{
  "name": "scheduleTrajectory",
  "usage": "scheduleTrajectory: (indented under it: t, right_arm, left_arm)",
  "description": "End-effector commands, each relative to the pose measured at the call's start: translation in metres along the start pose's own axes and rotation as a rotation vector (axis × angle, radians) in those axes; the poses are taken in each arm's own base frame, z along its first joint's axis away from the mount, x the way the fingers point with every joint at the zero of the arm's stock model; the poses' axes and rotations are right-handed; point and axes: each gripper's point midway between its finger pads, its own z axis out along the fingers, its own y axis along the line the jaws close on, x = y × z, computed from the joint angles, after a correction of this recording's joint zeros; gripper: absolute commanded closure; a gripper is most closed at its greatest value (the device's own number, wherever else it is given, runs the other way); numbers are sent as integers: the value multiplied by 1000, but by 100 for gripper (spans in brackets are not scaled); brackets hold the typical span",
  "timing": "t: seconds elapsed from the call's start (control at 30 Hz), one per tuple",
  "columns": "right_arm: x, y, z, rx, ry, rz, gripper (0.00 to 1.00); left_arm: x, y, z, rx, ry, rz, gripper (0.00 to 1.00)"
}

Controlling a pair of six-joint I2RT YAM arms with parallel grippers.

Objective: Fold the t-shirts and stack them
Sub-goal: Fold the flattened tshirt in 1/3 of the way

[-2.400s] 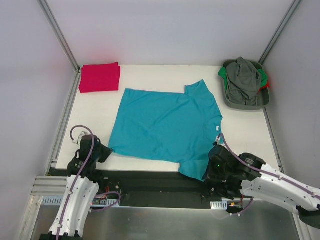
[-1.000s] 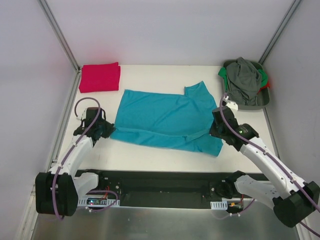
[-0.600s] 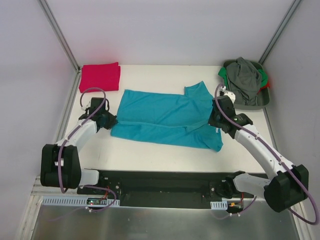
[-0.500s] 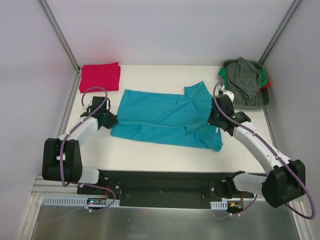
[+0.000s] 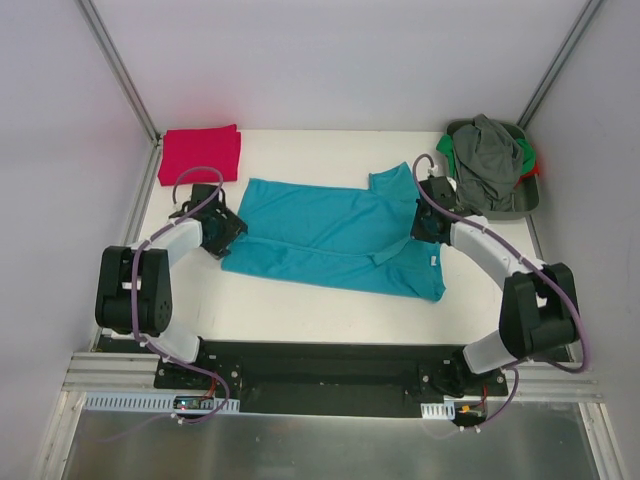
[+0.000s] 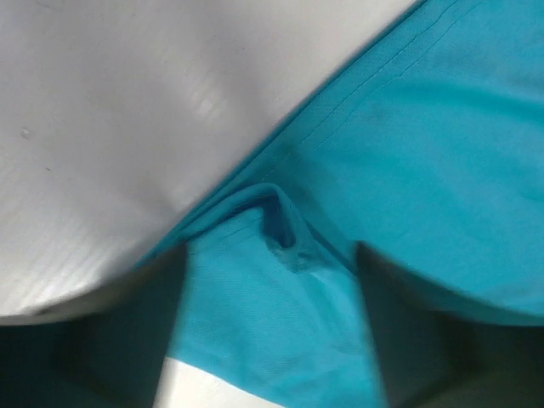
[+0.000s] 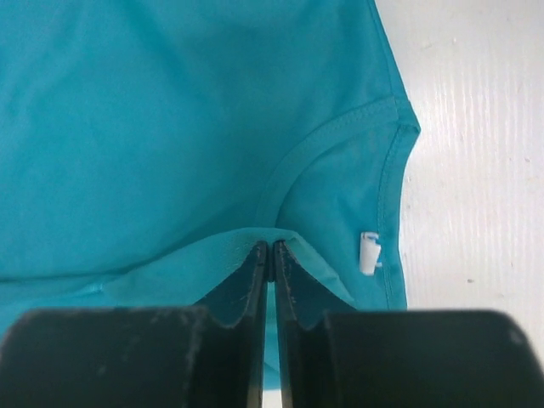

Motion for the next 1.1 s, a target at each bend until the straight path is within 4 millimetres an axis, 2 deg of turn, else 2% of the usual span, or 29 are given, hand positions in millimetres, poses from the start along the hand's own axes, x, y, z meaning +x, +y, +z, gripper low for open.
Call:
scheduleTrajectory:
  t: [0.0, 0.03, 0.07, 0.1, 0.23, 0.27, 0.3, 0.33, 0.37, 0.47, 0.67, 0.87, 1.03, 1.07]
  right_arm:
    - [-36, 10, 13, -37, -52, -17, 83]
    - [-38, 11, 15, -41, -50, -26, 72]
    - [-40, 11, 17, -37, -48, -28, 56]
    - [-41, 12, 17, -39, -51, -31, 46]
    - [-36, 18, 4, -89, -37, -6, 31]
    - [-32, 21, -3, -121, -39, 5, 23]
    - [-26, 23, -9, -156, -38, 14, 11]
    - [-18, 26, -15, -193, -35, 25, 4]
    - [-13, 35, -27, -273, -35, 40, 4]
    - [15, 52, -37, -423, 5, 73, 4]
    - [38, 60, -29, -462, 70, 114, 4]
    - [41, 72, -5, -453, 126, 121, 4]
    - [35, 81, 16, -432, 159, 115, 4]
    - [29, 85, 19, -435, 155, 115, 4]
  left_arm:
    - [-13, -19, -15, 64, -34, 30, 1]
    - [-17, -23, -22, 83, -46, 38, 1]
    - [-20, -27, -29, 101, -63, 45, 1]
    - [-22, -31, -37, 122, -74, 51, 1]
    - [-22, -33, -64, 184, -112, 81, 1]
    - [-20, -32, -70, 200, -119, 94, 1]
    - [-17, -30, -77, 219, -120, 106, 1]
    - [-13, -29, -80, 236, -114, 121, 1]
    - [-6, -27, -82, 251, -91, 137, 1]
    - [16, -29, -81, 311, 4, 186, 1]
    - [41, -36, -64, 363, 151, 218, 1]
    - [50, -33, -42, 322, 224, 228, 1]
    - [51, -24, -29, 272, 228, 227, 1]
    - [50, -24, -27, 267, 228, 229, 1]
